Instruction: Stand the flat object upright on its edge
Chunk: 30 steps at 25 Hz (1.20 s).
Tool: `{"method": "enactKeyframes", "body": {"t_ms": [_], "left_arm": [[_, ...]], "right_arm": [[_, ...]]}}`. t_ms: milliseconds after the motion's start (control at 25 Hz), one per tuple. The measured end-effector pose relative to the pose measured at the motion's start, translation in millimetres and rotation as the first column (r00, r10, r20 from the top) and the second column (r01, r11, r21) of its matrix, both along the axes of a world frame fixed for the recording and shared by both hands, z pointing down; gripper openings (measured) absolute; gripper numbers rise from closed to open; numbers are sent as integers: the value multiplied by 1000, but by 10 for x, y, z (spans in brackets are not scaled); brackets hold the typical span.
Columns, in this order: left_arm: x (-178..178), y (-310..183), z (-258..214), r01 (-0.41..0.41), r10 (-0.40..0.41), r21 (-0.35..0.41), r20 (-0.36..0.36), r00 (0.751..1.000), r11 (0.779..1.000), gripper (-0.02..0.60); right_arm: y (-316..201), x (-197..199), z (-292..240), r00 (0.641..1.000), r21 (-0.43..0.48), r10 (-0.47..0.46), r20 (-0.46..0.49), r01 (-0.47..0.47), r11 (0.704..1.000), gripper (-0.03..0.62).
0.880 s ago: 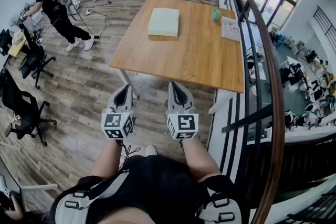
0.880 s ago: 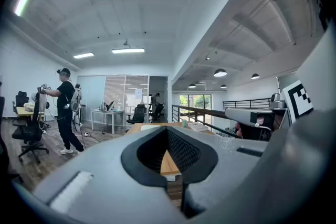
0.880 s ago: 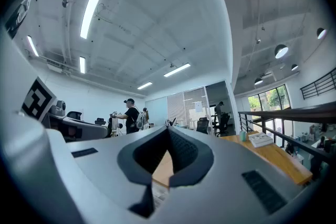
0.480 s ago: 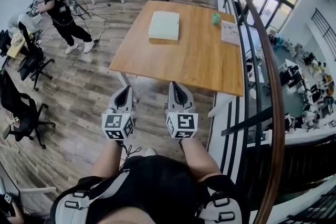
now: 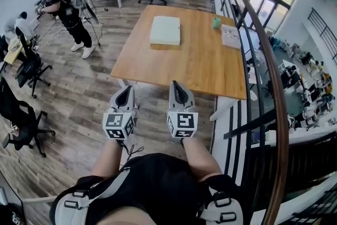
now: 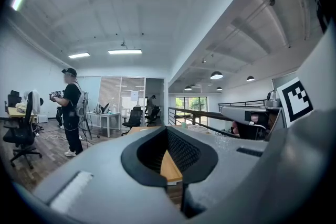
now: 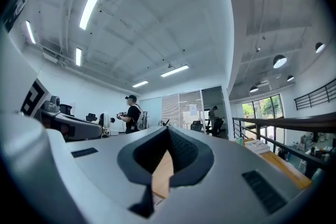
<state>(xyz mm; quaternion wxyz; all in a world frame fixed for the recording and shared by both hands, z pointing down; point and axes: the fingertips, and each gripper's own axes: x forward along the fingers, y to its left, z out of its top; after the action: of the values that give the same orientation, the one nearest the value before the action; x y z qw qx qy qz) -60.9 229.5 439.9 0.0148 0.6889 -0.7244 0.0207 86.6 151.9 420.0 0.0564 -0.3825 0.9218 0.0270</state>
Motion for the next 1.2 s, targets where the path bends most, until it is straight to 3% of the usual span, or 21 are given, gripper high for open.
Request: {"method": "enactKeyframes", "body": {"t_ms": [440, 880, 1200], "left_arm": [[-280, -147, 59, -40, 40, -4, 6, 999, 999, 3], [-612, -666, 154, -12, 13, -18, 32, 999, 1000, 3], [-856, -1324, 215, -2, 3, -32, 41, 999, 999, 3]], "right_arm": [[-89, -152, 87, 998, -27, 56, 19, -56, 998, 3], [-771, -423, 110, 997, -27, 56, 55, -55, 998, 3], [-1474, -708, 162, 997, -42, 41, 59, -38, 998, 3]]}}
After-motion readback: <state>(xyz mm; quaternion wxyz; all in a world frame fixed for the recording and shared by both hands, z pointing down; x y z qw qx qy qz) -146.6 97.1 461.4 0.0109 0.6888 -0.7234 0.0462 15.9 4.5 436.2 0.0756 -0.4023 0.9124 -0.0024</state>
